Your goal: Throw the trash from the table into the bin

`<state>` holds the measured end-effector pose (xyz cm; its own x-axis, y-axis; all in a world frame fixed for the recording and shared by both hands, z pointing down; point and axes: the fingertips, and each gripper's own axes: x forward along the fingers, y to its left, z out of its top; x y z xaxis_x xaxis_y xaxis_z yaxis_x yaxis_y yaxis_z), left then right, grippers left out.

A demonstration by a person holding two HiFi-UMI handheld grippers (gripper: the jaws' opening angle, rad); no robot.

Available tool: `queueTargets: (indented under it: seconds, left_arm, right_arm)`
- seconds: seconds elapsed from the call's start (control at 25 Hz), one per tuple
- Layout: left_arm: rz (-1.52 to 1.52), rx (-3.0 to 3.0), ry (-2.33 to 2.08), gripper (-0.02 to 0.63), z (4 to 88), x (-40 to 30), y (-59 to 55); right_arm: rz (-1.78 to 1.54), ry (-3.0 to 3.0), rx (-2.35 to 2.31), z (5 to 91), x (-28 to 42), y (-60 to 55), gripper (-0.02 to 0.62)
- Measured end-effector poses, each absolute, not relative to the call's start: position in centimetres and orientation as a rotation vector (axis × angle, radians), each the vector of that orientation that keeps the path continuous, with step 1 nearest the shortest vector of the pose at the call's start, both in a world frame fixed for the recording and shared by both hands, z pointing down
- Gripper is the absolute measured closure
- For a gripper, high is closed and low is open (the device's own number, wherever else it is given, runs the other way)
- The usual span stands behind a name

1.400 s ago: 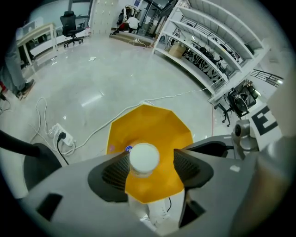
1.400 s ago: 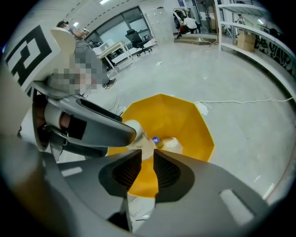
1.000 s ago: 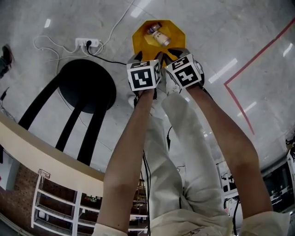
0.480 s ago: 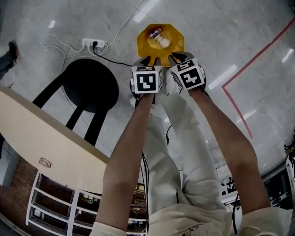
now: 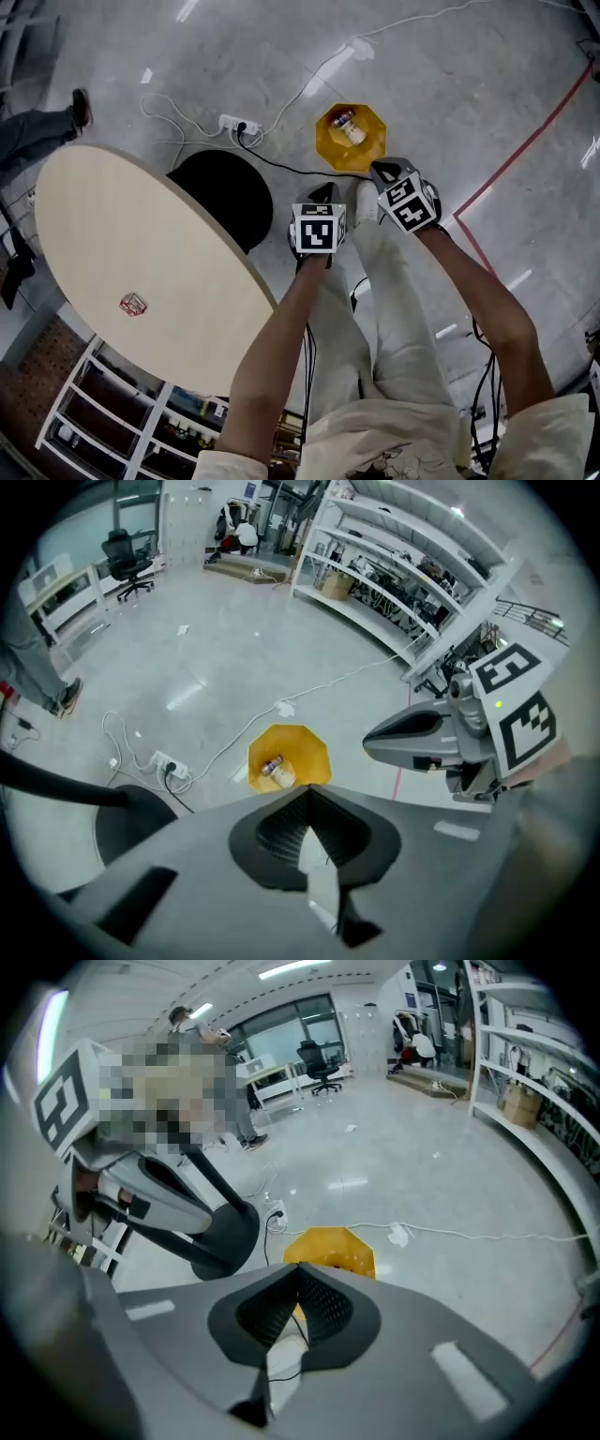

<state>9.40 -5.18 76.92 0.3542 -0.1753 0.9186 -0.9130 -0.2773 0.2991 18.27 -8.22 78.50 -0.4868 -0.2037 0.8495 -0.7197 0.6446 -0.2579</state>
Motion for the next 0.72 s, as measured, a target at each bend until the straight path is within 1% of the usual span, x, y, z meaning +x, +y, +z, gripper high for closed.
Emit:
queueTargets:
  seconds: [0.32, 0.52, 0.72]
  left_arm:
    - [0.830, 1.748, -1.056, 0.598, 65.1, 9.9, -3.4]
    - [0.622, 1.884, -1.058, 0.598, 53.9, 11.7, -3.3]
    - [0.545, 2.109, -1.082, 0.598, 43.4, 13.6, -2.9]
  right_arm:
    - [0.655, -2.107, 0.613, 67.2, 19.9, -5.4, 0.589]
    - [0.540, -2.219, 0.543, 57.3, 17.7, -3.6, 0.589]
    - [0.476, -2.341, 0.568, 47.1, 15.3, -3.1, 0.589]
